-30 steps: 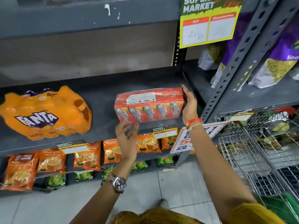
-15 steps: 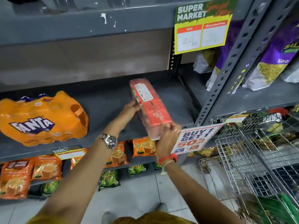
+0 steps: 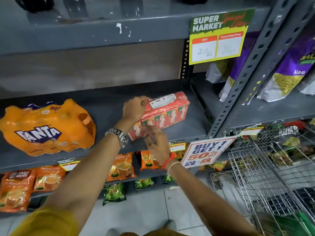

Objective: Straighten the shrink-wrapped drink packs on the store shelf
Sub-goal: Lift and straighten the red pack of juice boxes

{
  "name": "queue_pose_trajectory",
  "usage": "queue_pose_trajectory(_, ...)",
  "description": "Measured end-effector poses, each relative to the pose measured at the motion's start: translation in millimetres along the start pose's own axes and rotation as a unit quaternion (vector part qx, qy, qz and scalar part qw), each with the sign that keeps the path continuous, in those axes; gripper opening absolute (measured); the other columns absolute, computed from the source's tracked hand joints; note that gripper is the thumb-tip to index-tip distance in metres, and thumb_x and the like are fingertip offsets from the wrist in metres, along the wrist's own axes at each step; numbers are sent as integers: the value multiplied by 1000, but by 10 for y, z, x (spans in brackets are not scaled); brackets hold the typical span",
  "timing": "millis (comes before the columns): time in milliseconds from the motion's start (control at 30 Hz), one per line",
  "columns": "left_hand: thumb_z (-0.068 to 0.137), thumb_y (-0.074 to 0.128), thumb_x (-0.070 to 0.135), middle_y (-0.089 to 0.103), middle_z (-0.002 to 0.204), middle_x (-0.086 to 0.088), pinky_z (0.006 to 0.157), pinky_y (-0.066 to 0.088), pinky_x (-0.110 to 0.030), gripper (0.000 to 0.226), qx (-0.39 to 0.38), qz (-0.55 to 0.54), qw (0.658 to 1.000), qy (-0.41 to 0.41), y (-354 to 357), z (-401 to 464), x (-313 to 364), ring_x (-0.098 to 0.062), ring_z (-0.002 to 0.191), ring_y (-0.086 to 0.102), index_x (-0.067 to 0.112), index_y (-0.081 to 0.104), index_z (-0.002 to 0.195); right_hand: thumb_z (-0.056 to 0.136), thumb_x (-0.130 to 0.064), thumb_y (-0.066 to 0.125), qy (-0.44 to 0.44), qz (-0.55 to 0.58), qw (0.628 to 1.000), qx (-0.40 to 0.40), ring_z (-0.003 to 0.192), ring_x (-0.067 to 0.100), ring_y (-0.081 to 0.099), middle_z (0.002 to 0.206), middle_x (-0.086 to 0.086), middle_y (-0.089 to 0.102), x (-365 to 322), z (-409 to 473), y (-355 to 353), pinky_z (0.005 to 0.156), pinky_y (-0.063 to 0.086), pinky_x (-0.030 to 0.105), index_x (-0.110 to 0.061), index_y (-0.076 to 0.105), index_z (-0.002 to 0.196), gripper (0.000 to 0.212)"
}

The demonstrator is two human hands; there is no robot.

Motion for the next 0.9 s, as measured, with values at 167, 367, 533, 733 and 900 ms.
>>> queue_pose_trajectory(167,83,60,28,56,129,-6,112,31,-48,42,248,-142,951,-116,-69,-371,-264,-23,119,53,19,53,124,84,-13,54,89,97,945,300,106,23,53,114,12,54,161,388,-963,100,44,43,-6,55,112,29)
queue_pose_trajectory(367,81,64,28,60,112,-8,85,53,-38,31,216,-514,774,-300,316,-837,-344,-24,95,64,21,42,102,85,-21,62,191,141,950,202,98,19,56,112,12,61,352,738,-1153,91,44,30,-14,58,107,23)
queue_pose_trajectory(533,72,69,36,66,115,-11,93,52,-49,25,173,-506,794,-289,277,-754,-498,-28,101,66,31,54,91,79,-13,69,176,206,920,282,73,8,58,79,-6,61,397,552,-1221,76,47,23,-23,58,80,14)
queue_pose_trajectory(733,81,64,34,68,108,-8,80,54,-35,13,111,-475,841,-234,257,-765,-405,-27,100,66,30,56,92,79,-13,70,168,229,887,365,84,13,60,96,9,64,479,225,-1276,62,46,4,0,60,112,37)
queue_pose_trajectory(900,81,62,38,71,106,-6,95,51,-44,10,102,-450,863,-208,336,-943,-369,-23,99,67,33,62,90,83,-15,66,171,240,885,360,92,13,59,100,6,63,492,71,-1315,67,48,8,-2,57,117,37)
Point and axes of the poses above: each hand's wrist, its own z-axis towards the middle knuckle, its own y-axis out of the palm, x = y × z, the point moved 5 cm from there along z, towards the middle knuckle
